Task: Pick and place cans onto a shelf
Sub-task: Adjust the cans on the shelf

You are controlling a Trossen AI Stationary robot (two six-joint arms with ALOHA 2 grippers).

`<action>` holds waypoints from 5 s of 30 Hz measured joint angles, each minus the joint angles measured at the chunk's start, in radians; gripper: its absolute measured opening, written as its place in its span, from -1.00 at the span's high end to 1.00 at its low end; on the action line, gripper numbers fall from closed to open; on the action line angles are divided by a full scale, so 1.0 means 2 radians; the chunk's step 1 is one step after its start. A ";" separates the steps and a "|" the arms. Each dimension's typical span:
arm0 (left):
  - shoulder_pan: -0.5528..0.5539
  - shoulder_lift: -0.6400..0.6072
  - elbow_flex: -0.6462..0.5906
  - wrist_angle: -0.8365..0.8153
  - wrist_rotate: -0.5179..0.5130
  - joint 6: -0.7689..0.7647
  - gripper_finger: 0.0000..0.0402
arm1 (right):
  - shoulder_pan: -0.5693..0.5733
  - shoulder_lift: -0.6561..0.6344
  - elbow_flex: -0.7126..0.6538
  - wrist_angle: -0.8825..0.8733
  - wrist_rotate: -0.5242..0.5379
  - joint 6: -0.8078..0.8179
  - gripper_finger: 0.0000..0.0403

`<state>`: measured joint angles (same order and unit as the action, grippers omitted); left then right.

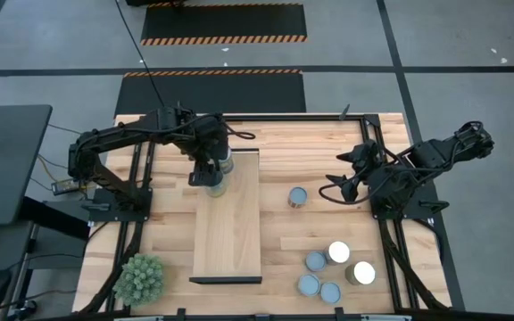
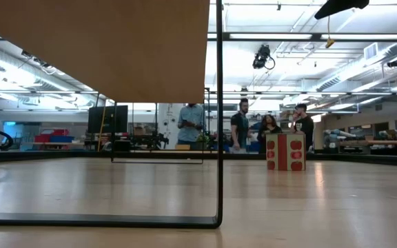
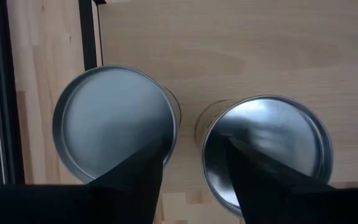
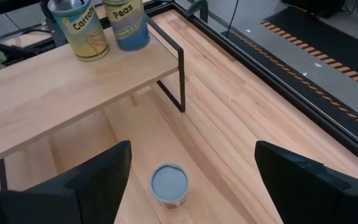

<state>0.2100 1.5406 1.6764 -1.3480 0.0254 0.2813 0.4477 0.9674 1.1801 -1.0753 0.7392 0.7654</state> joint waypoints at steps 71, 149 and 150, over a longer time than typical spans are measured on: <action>-0.005 0.083 0.055 0.106 -0.072 -0.040 0.29 | 0.000 0.007 0.000 0.004 -0.002 -0.005 -0.73; -0.048 0.087 0.055 0.062 -0.129 -0.082 0.29 | -0.009 0.007 0.000 0.025 0.001 -0.018 -0.73; -0.043 0.087 0.056 0.060 -0.133 -0.088 0.29 | -0.009 0.007 0.000 0.026 0.001 -0.018 -0.73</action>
<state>0.1250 1.7145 1.7874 -1.2278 -0.2406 0.1058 0.4294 0.9817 1.1801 -1.0234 0.7403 0.7292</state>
